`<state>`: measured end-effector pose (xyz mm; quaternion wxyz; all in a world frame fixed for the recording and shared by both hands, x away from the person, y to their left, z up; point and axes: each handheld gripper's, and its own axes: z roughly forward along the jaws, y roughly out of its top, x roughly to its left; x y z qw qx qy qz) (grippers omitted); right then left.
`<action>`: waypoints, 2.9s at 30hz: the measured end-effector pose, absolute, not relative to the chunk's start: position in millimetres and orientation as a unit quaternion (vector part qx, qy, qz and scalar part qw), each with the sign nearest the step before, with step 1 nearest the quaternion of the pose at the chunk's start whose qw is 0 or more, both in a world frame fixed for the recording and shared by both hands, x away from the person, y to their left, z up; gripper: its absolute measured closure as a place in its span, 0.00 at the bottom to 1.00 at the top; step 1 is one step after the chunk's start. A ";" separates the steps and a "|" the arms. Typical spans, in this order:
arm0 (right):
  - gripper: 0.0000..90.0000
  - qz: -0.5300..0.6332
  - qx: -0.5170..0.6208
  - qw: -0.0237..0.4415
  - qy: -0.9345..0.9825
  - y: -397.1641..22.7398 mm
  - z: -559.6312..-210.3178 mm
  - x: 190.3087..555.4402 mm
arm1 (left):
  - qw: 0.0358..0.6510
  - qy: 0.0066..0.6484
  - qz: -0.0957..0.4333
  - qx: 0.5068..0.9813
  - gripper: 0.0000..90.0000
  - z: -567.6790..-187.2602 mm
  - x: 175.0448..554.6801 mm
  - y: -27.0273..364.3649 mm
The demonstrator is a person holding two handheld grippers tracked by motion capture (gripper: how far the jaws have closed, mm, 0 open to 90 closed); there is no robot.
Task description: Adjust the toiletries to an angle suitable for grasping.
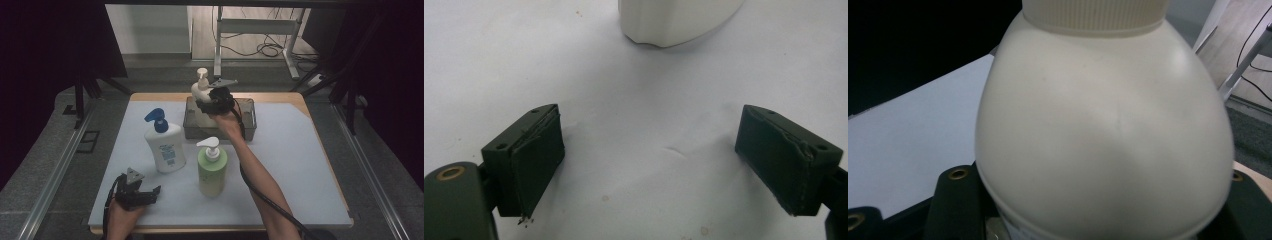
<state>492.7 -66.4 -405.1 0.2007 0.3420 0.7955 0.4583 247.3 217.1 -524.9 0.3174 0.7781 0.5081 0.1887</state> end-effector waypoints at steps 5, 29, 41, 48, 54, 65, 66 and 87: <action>0.43 0.452 0.345 0.198 0.798 -68.5 -410.4 490.8 | 0.318 0.508 0.189 0.778 0.13 -524.9 247.3 217.1; 0.42 0.448 0.346 0.186 0.803 -74.9 -428.2 487.2 | 0.318 0.508 0.189 0.778 0.13 -524.9 247.3 217.1; 0.23 0.453 0.346 0.189 0.799 -77.0 -425.4 487.7 | 0.318 0.508 0.189 0.778 0.13 -524.9 247.3 217.1; 0.22 0.451 0.334 0.187 0.806 -88.1 -422.4 480.5 | 0.318 0.508 0.189 0.778 0.13 -524.9 247.3 217.1; 0.25 0.444 0.333 0.175 0.813 -101.4 -420.3 472.3 | 0.318 0.508 0.189 0.778 0.13 -525.0 247.2 217.1; 0.49 0.437 0.344 0.149 0.817 -129.4 -423.2 457.8 | 0.319 0.508 0.189 0.777 0.13 -525.1 247.2 216.9; 0.53 0.437 0.345 0.147 0.818 -132.0 -423.8 457.5 | 0.318 0.508 0.189 0.778 0.13 -525.0 247.1 216.9; 1.00 0.396 0.374 0.150 0.825 -132.6 -445.8 473.7 | 0.318 0.508 0.189 0.778 0.13 -525.0 247.2 217.0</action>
